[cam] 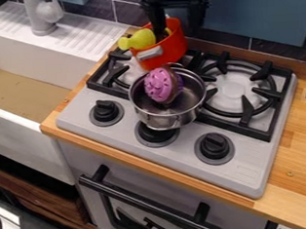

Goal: Move the red container to the left top of the burner

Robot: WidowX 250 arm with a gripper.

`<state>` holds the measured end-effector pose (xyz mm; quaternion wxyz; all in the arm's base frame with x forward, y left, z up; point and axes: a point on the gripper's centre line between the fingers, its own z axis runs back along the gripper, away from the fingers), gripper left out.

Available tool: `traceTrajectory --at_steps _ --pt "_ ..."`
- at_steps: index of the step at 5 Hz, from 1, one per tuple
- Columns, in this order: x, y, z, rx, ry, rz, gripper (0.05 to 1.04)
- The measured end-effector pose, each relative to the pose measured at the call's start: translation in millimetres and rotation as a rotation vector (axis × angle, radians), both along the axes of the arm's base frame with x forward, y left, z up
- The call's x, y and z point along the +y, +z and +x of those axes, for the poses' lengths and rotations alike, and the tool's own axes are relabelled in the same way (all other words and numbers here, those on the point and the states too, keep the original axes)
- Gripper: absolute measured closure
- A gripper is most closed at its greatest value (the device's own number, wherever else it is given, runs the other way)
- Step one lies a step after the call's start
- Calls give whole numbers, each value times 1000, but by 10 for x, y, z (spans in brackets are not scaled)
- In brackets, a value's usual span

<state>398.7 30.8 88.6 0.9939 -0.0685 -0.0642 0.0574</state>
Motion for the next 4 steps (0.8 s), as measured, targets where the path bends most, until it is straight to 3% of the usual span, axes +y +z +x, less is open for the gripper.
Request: traceTrajectory --at_steps 1,3,4 --pt "-26 -32 -4 -3 -2 0 130" --pt "-62 -69 -18 1 -5 -12 701" --pt "-65 -102 -5 -16 -13 -7 921"
